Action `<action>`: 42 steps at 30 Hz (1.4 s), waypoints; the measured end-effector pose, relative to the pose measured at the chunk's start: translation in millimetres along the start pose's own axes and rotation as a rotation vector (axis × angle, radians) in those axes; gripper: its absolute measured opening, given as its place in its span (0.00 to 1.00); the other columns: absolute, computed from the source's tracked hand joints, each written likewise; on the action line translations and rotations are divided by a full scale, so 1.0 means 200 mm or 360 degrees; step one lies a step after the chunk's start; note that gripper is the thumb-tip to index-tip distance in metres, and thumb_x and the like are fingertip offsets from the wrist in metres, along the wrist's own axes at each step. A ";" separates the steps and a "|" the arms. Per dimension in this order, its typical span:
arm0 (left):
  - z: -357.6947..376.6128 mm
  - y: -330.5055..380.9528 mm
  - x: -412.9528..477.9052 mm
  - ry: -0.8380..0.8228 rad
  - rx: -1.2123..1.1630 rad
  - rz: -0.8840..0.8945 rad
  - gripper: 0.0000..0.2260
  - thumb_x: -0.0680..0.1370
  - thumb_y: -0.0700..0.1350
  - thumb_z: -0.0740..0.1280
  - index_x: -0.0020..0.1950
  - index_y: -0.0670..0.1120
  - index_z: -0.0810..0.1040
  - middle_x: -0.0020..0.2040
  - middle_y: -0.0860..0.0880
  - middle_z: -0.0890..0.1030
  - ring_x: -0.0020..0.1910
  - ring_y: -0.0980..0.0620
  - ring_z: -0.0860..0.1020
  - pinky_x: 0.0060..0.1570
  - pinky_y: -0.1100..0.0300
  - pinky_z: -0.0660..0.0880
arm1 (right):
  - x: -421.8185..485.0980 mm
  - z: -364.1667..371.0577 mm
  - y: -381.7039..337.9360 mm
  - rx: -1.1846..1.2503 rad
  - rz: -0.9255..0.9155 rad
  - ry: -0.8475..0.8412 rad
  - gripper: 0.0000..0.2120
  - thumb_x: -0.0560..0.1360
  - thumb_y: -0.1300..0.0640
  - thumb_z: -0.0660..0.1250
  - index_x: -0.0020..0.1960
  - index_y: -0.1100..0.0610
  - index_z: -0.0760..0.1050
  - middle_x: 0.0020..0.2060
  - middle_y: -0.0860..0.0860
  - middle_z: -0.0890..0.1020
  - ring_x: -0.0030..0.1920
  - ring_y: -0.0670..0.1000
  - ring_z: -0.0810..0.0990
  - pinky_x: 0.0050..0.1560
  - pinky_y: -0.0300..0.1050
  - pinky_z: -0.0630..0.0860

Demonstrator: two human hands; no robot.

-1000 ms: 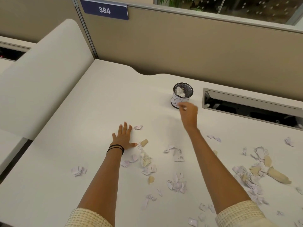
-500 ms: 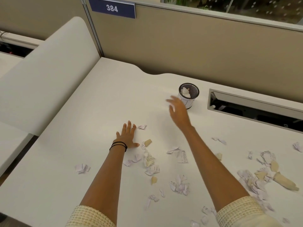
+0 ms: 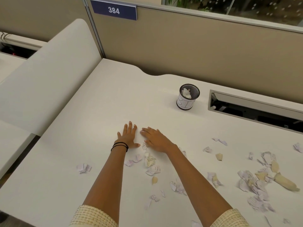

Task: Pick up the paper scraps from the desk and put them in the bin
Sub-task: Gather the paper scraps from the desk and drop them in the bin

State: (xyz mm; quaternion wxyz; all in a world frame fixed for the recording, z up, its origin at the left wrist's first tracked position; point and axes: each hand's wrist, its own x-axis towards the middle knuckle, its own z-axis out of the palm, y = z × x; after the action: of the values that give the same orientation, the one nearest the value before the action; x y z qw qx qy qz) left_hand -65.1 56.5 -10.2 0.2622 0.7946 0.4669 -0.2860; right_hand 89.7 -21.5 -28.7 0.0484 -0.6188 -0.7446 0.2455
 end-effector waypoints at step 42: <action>0.23 -0.12 0.05 0.0640 -0.0216 0.0335 0.52 0.59 0.80 0.32 0.71 0.46 0.31 0.73 0.54 0.31 0.72 0.55 0.31 0.69 0.47 0.31 | -0.03 -0.73 0.58 0.1518 0.1160 0.1782 0.12 0.70 0.56 0.69 0.28 0.56 0.76 0.28 0.53 0.74 0.34 0.52 0.72 0.40 0.45 0.71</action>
State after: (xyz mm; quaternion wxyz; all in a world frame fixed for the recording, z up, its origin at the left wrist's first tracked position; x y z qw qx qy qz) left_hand -92.9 42.0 -52.8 0.2450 0.8605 0.4425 -0.0610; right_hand 250.9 30.2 50.6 0.5880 -0.7656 -0.1780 0.1908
